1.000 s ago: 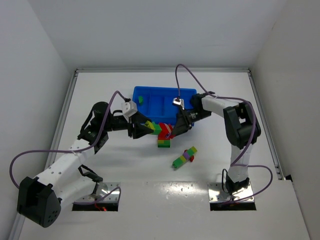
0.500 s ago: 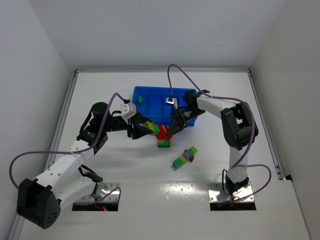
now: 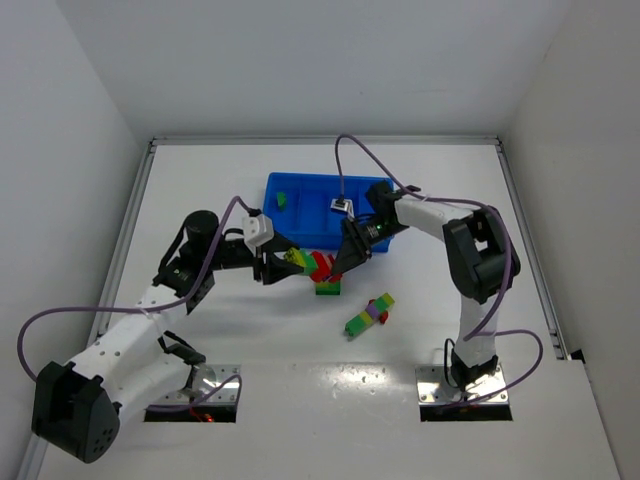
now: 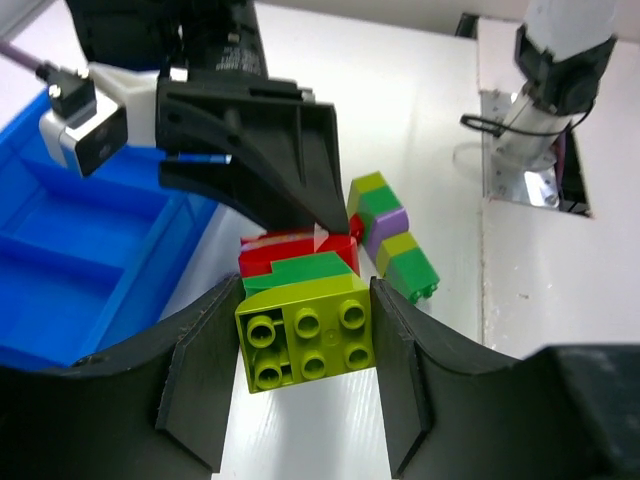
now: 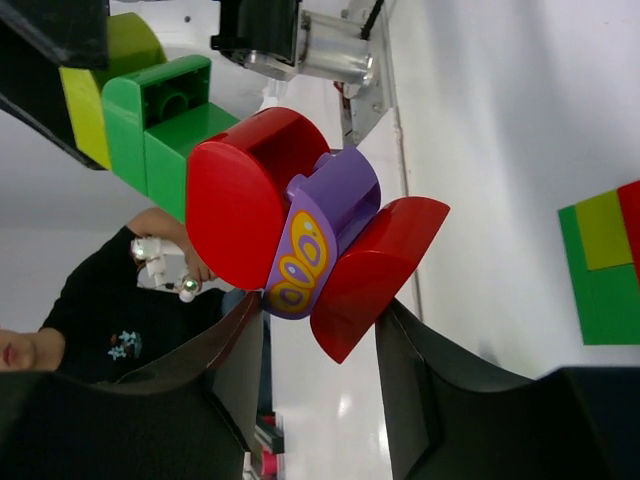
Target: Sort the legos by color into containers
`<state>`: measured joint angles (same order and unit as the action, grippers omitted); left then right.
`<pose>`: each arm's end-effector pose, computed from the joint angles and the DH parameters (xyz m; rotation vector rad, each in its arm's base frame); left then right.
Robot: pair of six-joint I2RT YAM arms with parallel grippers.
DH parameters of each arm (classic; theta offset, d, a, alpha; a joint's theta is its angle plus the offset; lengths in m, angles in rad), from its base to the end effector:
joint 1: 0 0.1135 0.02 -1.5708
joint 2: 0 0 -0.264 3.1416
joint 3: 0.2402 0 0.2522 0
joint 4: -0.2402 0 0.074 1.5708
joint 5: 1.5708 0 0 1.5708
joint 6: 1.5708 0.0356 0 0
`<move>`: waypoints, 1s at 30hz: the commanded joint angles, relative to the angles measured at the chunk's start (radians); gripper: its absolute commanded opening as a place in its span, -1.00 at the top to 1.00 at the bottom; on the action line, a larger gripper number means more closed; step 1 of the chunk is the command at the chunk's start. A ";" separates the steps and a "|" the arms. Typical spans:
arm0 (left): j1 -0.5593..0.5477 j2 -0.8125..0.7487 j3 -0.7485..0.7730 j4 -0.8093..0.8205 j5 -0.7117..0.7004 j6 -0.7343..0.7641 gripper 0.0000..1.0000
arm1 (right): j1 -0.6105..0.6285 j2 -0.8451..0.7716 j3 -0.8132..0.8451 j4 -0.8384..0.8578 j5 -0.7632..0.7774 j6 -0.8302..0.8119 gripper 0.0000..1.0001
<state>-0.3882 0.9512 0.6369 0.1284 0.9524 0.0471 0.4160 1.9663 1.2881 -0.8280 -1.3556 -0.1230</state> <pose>0.1845 -0.1068 0.2923 1.0486 1.4629 -1.0741 0.3110 0.1754 0.1687 0.6838 -2.2463 -1.8805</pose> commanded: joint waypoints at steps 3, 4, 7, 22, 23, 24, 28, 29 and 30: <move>0.008 -0.022 -0.080 -0.140 -0.055 0.144 1.00 | -0.023 -0.075 -0.039 0.101 -0.243 0.063 1.00; 0.008 -0.031 -0.095 -0.156 -0.069 0.160 1.00 | -0.023 -0.075 -0.052 0.118 -0.243 0.074 1.00; 0.008 -0.040 -0.115 -0.213 -0.087 0.212 1.00 | -0.049 -0.075 -0.061 0.118 -0.203 0.074 1.00; -0.041 0.055 -0.137 -0.245 -0.182 0.309 1.00 | -0.037 -0.032 0.024 -0.126 -0.007 -0.184 1.00; -0.050 0.055 -0.137 -0.233 -0.199 0.309 1.00 | -0.037 -0.032 0.014 -0.126 -0.007 -0.184 1.00; -0.051 0.070 -0.137 -0.233 -0.199 0.309 1.00 | -0.037 -0.032 0.014 -0.126 0.007 -0.184 1.00; -0.063 0.092 -0.146 -0.233 -0.237 0.318 1.00 | -0.037 -0.032 -0.006 -0.116 0.049 -0.184 1.00; -0.072 0.092 -0.157 -0.249 -0.238 0.336 1.00 | -0.037 -0.032 -0.018 -0.103 0.049 -0.184 1.00; -0.072 0.101 -0.157 -0.250 -0.271 0.345 1.00 | -0.037 -0.032 -0.018 -0.103 0.073 -0.184 1.00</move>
<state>-0.4522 1.0416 0.4942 -0.1322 0.7574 0.3630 0.3611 1.9636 1.2697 -0.9279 -1.2514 -0.2661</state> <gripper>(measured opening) 0.553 0.260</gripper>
